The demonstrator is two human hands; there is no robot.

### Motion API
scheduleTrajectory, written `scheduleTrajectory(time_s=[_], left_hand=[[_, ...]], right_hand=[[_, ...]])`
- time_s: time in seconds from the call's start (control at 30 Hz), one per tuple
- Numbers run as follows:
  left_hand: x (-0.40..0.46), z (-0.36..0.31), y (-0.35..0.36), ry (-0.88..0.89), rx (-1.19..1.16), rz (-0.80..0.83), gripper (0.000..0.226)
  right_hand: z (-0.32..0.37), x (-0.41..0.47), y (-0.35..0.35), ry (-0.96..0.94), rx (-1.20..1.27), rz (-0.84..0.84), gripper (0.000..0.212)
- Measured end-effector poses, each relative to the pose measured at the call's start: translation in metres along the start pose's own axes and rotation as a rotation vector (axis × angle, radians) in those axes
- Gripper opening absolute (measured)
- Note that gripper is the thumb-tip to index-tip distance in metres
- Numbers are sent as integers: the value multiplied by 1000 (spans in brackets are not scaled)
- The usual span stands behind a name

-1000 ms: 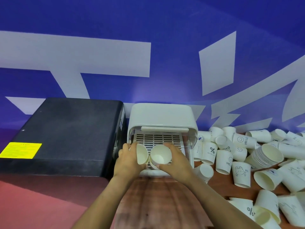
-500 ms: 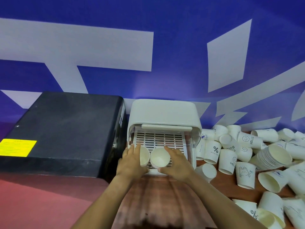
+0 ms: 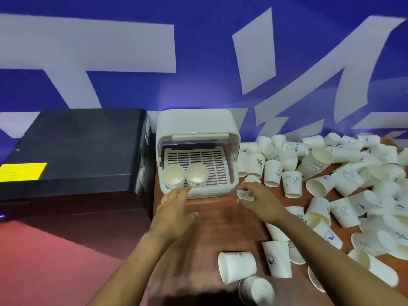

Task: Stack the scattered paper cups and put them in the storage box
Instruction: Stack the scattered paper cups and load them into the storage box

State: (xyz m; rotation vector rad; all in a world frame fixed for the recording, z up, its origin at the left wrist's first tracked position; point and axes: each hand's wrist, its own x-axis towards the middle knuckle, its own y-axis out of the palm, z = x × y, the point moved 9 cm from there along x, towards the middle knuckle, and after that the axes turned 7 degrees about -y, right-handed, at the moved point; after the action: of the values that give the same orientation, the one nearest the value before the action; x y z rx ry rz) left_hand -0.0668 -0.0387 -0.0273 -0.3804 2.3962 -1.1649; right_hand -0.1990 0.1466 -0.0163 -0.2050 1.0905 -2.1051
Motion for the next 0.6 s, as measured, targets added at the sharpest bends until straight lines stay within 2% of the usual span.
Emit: scheduleTrajectory(time_s=[0.13, 0.23, 0.33, 0.43, 0.47, 0.5, 0.57, 0.6], left_hand=[[-19, -9, 28, 51, 39, 92, 70], [-29, -17, 54, 71, 36, 167, 70], [-44, -21, 83, 61, 61, 261, 70], [-60, -22, 101, 48, 75, 311, 68], [-64, -23, 106, 51, 90, 318, 68], [-67, -22, 111, 51, 111, 325, 70], [-69, -22, 120, 32, 160, 338, 76], [-71, -22, 125, 14, 178, 347, 79]], right_hand=[[-11, -41, 8, 56, -33, -2, 33], [-21, -72, 20, 93, 7, 5, 12], [-27, -101, 31, 116, -6, 24, 19], [-23, -119, 51, 113, -15, 159, 20], [-23, -123, 61, 114, -35, 223, 13], [-22, -125, 68, 103, -78, 271, 15], [-24, -129, 77, 90, -217, 322, 48], [-24, -130, 79, 73, -275, 320, 57]])
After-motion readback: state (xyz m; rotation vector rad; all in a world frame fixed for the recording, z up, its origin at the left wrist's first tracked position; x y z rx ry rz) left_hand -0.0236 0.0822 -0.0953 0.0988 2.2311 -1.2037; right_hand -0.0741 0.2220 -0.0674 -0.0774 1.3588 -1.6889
